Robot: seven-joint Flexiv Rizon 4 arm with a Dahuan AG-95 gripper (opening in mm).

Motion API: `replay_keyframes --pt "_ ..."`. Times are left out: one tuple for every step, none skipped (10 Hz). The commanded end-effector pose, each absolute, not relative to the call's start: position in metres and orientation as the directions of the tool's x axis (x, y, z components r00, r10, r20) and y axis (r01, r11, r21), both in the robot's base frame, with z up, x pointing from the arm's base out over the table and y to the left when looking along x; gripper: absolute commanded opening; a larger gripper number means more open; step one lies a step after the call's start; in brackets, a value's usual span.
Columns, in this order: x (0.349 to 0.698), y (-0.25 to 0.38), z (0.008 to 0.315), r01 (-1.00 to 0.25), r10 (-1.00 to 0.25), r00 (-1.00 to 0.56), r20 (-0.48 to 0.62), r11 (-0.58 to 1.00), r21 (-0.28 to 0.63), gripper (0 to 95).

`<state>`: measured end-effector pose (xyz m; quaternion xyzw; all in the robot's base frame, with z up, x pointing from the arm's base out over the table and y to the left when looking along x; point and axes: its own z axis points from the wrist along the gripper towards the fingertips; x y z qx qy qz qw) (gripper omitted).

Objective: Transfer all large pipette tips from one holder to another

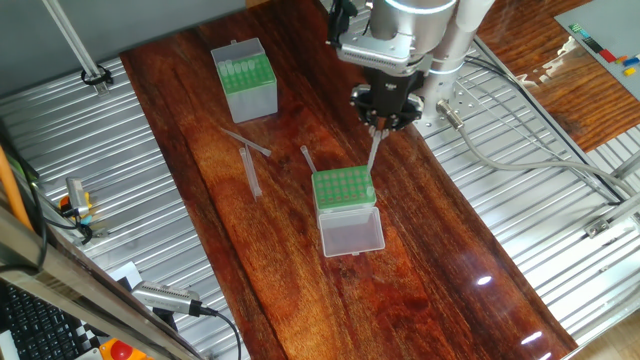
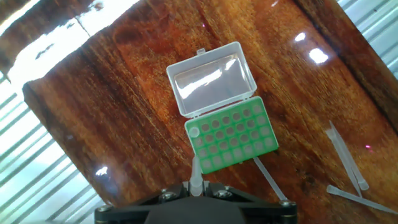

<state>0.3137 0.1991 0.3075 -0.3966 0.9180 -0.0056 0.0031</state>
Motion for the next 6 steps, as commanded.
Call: replay_keyframes --pt "0.326 0.168 0.304 -0.772 -0.772 -0.635 -0.005 0.635 0.003 0.0" --pt "0.337 0.130 0.303 -0.795 -0.795 -0.607 -0.012 0.606 0.007 0.0" --pt "0.342 0.115 0.303 -0.804 -0.804 -0.595 -0.012 0.595 0.006 0.0" --pt "0.348 0.102 0.306 -0.811 -0.811 -0.585 -0.006 0.585 0.009 0.0" --pt "0.349 0.102 0.308 -0.786 -0.786 -0.617 0.035 0.618 0.005 0.0" --pt "0.349 0.102 0.308 -0.774 -0.773 -0.633 0.046 0.633 -0.005 0.0"
